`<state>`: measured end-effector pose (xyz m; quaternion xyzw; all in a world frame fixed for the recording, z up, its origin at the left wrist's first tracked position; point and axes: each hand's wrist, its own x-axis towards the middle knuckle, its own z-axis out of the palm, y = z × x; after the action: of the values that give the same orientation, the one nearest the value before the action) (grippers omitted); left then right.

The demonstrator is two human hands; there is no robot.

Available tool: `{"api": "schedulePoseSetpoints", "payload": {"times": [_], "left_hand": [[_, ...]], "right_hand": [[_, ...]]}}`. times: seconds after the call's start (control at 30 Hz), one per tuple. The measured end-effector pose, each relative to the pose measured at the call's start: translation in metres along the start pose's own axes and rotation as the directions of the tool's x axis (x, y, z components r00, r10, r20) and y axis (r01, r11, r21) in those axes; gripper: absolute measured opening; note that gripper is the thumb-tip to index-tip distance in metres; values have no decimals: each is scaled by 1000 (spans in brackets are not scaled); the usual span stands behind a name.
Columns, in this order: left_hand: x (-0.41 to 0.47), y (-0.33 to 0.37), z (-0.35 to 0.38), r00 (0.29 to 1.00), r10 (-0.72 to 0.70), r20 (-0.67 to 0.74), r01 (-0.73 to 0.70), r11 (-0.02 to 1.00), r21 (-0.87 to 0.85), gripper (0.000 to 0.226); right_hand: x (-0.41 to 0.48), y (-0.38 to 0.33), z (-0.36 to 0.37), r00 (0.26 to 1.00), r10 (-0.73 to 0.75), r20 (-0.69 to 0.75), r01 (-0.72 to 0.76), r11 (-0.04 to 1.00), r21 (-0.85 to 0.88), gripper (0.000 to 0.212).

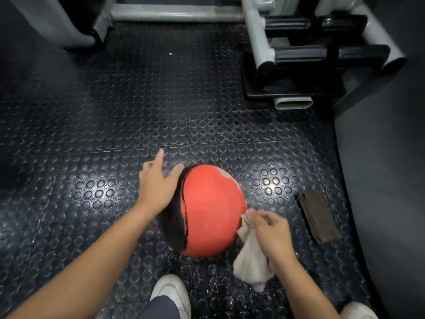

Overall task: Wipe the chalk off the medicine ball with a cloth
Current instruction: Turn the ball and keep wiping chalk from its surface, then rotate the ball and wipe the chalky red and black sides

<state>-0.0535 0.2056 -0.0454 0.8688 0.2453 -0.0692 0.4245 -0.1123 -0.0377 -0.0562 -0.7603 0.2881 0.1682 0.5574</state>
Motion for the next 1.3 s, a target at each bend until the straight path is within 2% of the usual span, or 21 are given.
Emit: {"api": "schedulePoseSetpoints", "payload": {"times": [0.07,0.13,0.17,0.2,0.27,0.33,0.43,0.5,0.57,0.63,0.7,0.77,0.87,0.93,1.0,1.07,1.1,1.17,1.3], "left_hand": [[11,-6,-2,985,-148,87,136,982,128,91],[18,-10,3,942,-208,264,209,978,26,102],[19,-11,7,918,-193,348,230,971,-68,95],[20,-11,12,899,-155,409,230,963,-140,79],[20,-9,20,904,-88,418,180,966,-184,45],[21,-8,27,922,-48,383,131,972,-194,35],[14,-3,33,939,7,343,73,973,-220,35],[10,1,38,948,43,316,21,980,-198,38],[11,6,44,949,76,305,-20,983,-183,32],[14,14,52,946,118,301,-67,982,-175,31],[17,23,64,940,167,297,-107,972,-207,53],[19,30,78,944,186,274,-115,959,-257,64],[20,35,89,937,201,287,-106,943,-314,52],[22,37,85,935,182,303,-85,948,-308,45],[24,37,79,946,166,278,-98,965,-244,49],[16,45,76,959,229,166,-218,972,-82,59],[9,49,77,959,262,106,-264,964,12,66],[-4,54,79,965,262,21,-262,952,158,81],[-11,39,69,968,245,-54,-233,958,165,93]], "right_hand": [[-6,9,3,999,42,22,-40,997,-60,41],[-3,9,4,999,19,32,-16,995,-96,53],[0,8,3,999,6,54,-1,995,-101,60],[3,7,2,997,1,80,7,996,-93,69],[9,4,0,993,10,115,-3,998,-62,78],[14,5,-3,992,15,127,-11,999,-31,87],[22,10,-7,993,-4,119,1,1000,17,105],[24,14,-10,994,-11,113,3,998,69,99],[24,16,-16,994,-12,106,1,995,105,77],[24,12,-23,997,-35,72,27,993,117,64],[33,3,-35,992,-122,29,120,991,62,75],[46,-13,-50,981,-196,-10,196,981,-13,71],[60,-36,-63,966,-257,-24,253,961,-117,48],[58,-39,-61,962,-274,-15,267,948,-171,61],[46,-34,-50,960,-281,-3,270,927,-259,90],[32,-29,-37,956,-292,-1,278,913,-300,101],[27,-27,-32,956,-294,-8,279,916,-287,99],[21,-25,-26,954,-299,3,290,922,-255,86],[15,-31,-38,966,-257,-17,247,943,-221,56]]}}
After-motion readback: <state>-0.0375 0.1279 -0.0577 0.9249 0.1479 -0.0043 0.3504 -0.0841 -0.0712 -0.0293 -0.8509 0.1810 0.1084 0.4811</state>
